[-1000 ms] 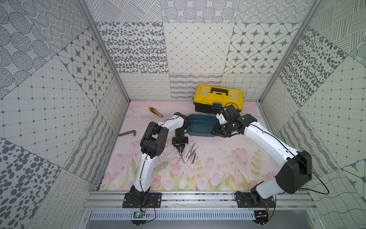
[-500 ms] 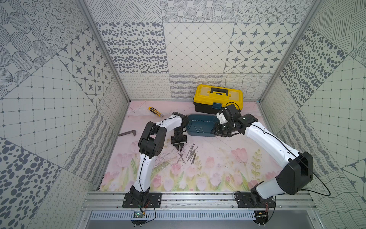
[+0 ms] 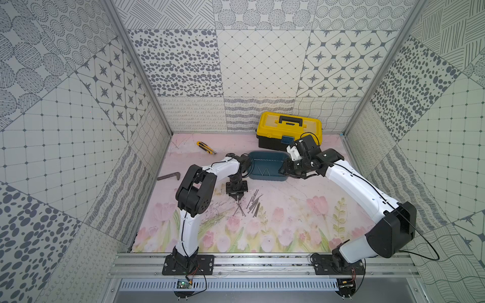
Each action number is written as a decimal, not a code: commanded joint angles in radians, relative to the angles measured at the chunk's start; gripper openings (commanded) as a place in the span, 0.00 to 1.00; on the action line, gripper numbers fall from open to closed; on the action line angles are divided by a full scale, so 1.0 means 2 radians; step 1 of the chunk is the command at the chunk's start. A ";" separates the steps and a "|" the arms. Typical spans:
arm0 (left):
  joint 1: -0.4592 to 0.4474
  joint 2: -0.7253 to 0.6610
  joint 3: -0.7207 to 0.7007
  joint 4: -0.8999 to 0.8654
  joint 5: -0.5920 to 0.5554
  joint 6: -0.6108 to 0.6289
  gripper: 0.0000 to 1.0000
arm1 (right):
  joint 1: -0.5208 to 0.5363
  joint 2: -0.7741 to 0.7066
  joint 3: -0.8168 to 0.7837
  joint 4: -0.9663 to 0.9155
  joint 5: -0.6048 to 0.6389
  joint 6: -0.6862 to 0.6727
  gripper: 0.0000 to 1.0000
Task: Put the nails on the desktop into the storage box
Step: Pick up the nail from the center of the board.
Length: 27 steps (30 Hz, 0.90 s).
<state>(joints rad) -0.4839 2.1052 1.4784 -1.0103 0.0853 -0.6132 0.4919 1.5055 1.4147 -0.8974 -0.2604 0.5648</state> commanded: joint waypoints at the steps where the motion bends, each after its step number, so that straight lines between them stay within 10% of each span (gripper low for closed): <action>1: -0.004 0.033 -0.055 0.132 -0.142 -0.038 0.18 | -0.001 -0.025 0.005 0.006 0.005 -0.008 0.33; 5: -0.007 0.027 -0.072 0.144 -0.146 -0.038 0.00 | -0.002 -0.025 0.007 0.004 0.007 -0.010 0.33; 27: -0.016 -0.129 -0.023 0.082 -0.112 -0.015 0.00 | 0.012 -0.013 0.017 0.033 -0.009 -0.004 0.33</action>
<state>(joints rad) -0.5133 1.8908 1.4212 -0.8505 -0.0860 -0.6346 0.5049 1.4742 1.4326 -0.8841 -0.2646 0.5583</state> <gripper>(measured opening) 0.041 0.333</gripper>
